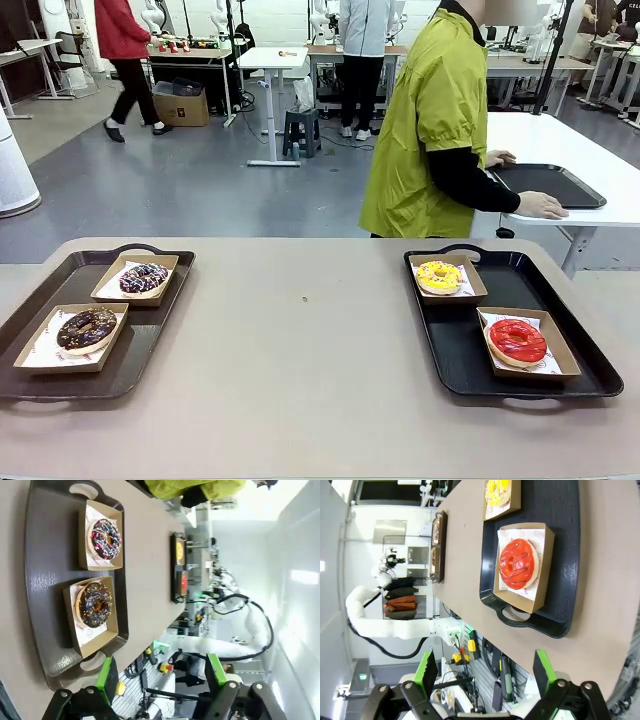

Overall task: Individually package the donuts and arrange them on the tray.
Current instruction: Place the picked Paper togo box on the Handle tray.

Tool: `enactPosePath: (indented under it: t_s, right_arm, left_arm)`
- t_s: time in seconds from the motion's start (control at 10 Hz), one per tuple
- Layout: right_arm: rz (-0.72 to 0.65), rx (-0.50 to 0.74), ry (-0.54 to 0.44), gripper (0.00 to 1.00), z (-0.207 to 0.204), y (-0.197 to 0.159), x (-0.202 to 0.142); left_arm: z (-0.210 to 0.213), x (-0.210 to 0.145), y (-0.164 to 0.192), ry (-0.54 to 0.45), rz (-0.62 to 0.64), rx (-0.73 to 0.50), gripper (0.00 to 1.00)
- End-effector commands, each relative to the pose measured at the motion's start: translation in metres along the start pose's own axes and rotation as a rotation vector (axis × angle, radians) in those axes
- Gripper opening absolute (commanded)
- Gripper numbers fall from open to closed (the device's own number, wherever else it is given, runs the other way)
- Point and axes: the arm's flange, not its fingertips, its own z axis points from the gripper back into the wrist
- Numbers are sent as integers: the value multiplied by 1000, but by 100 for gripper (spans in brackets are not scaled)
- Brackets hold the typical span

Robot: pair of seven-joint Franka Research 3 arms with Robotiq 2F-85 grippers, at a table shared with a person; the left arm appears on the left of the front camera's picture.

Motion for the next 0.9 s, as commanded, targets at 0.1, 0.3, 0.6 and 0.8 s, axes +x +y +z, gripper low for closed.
enactPosePath:
  t_s: [0.1,0.3,0.6,0.8]
  right_arm:
    - [10,12,-4,100,0,1,0]
    - [10,12,-4,100,0,1,0]
    - [10,12,-4,100,0,1,0]
    - [10,12,-4,100,0,1,0]
  left_arm:
    - [16,6,13,10,-35,-69,91]
    - [9,1,17,6,-9,-53,91]
    - [9,1,17,6,-9,-53,91]
    - [9,1,17,6,-9,-53,91]
